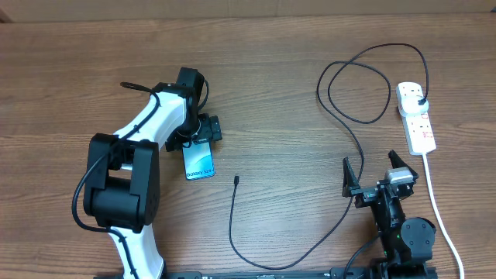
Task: Plug charger to phone and switch on socket
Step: 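Grasp the phone's top edge with the left gripper and tilt it up, then raise the right arm and move the right gripper toward the phone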
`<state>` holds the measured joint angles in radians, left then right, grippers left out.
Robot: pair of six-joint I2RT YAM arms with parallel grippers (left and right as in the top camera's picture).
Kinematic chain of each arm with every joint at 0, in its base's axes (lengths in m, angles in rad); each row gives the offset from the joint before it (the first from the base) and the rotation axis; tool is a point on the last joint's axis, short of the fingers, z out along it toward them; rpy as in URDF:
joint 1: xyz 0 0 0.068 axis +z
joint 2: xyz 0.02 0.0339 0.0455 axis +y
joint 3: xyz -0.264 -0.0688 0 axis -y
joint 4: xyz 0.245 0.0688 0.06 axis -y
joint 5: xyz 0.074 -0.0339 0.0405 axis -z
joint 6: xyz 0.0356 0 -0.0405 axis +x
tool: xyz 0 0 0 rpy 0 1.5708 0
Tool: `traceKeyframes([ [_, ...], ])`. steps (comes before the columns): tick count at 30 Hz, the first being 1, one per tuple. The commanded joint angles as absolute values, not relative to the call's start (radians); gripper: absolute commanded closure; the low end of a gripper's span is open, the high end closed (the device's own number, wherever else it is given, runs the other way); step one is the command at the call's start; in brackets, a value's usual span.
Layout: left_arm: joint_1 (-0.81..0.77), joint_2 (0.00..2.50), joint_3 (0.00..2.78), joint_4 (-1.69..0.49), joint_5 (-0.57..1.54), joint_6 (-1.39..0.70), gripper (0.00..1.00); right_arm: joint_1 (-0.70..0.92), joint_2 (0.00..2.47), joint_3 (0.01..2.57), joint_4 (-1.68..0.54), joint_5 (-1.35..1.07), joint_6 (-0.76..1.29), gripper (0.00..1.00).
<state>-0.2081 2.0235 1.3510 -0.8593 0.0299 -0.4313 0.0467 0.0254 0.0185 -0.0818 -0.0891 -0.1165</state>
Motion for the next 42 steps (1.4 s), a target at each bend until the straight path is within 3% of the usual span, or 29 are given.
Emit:
traceKeyframes([
  [1, -0.21, 2.057, 1.294, -0.83, 0.072, -0.415, 0.0, 0.051, 0.027, 0.008, -0.076, -0.088, -0.121, 0.0],
  [16, -0.21, 2.057, 1.279, -0.808, 0.068, -0.414, 0.0, 0.051, 0.027, 0.008, -0.009, -0.067, -0.176, 0.0],
  [25, -0.21, 2.057, 1.272, -0.797, 0.072, -0.415, 0.02, 0.051, 0.027, 0.008, -0.016, -0.441, -0.147, 0.0],
  [29, -0.21, 2.057, 1.272, -0.796, 0.072, -0.414, 0.05, 0.051, 0.027, 0.008, -0.013, -0.485, -0.12, 0.0],
  [32, -0.21, 2.057, 1.272, -0.796, 0.072, -0.414, 0.07, 0.051, 0.027, 0.014, -0.017, -0.484, 0.017, 0.0],
  [42, -0.21, 2.057, 1.272, -0.796, 0.072, -0.414, 0.13, 0.05, 0.173, 0.416, -0.35, -0.382, 0.104, 0.0],
])
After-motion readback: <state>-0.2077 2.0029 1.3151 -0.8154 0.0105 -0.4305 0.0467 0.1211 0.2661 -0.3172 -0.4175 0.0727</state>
